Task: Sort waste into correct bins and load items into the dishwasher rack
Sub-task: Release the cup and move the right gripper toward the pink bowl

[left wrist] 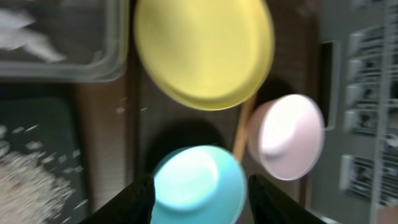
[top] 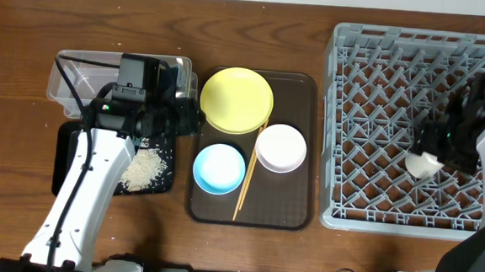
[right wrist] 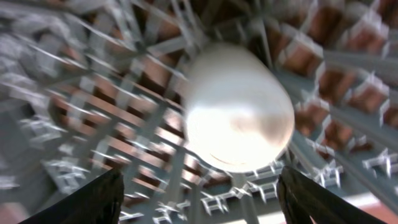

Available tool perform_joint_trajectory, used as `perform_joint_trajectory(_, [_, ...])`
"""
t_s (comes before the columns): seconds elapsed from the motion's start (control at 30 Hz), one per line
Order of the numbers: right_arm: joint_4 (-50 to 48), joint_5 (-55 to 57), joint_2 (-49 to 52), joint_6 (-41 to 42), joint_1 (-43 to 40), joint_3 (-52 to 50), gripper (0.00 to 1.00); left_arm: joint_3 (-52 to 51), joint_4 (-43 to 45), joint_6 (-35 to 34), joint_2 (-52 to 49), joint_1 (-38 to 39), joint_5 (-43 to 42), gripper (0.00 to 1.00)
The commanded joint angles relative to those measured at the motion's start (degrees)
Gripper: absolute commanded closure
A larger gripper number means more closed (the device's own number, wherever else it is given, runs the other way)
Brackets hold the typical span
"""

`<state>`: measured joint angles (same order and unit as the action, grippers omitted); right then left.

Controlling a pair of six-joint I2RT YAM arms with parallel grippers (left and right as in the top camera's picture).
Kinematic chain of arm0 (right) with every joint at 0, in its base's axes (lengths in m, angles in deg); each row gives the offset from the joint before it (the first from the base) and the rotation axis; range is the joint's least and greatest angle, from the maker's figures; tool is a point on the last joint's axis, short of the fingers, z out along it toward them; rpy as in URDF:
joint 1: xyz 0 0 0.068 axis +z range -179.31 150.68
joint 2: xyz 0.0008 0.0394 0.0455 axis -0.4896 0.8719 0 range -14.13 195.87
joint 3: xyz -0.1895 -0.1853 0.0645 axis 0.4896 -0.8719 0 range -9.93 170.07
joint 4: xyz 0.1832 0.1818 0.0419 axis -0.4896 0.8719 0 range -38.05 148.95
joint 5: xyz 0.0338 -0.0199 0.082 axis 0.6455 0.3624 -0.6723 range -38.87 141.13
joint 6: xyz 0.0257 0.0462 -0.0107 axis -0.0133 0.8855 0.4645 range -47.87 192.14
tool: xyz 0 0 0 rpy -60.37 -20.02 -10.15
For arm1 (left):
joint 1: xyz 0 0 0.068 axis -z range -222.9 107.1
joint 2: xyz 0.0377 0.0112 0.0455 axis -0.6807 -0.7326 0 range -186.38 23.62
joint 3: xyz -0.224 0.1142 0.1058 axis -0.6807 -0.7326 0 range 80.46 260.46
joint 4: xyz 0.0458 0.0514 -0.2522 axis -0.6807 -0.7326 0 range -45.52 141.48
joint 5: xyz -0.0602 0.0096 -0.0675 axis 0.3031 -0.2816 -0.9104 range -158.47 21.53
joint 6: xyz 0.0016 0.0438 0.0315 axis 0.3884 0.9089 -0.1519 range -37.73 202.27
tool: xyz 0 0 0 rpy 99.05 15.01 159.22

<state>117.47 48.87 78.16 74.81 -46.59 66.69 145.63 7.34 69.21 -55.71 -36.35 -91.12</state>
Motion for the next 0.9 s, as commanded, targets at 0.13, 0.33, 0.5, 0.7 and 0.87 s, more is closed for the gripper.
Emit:
perform_joint_trajectory(0.13, [-7.0, -25.0, -4.9, -7.1, 6.1, 10.2, 0.26, 0.0, -6.0, 0.7, 0.6, 0.0, 15.1, 0.46])
perform_joint_trajectory(0.33, [-11.4, -23.9, -3.8, -10.7, 18.8, 9.5, 0.26, 0.0, -10.2, -0.8, 0.6, 0.0, 24.0, 0.41])
perform_joint_trajectory(0.5, [-12.7, -16.9, 0.9, -13.8, 30.3, 8.8, 0.29, 0.0, -10.5, -1.0, 0.6, 0.0, 24.0, 0.36])
perform_joint_trajectory(0.7, [-13.5, -8.0, 9.7, -14.0, 39.7, 8.8, 0.28, 0.0, -10.5, -1.0, 0.6, 0.0, 24.0, 0.35])
perform_joint_trajectory(0.87, [-13.5, -5.2, 17.0, -12.2, 42.8, 8.8, 0.34, 0.0, -10.5, -0.9, 0.6, 0.0, 24.0, 0.34])
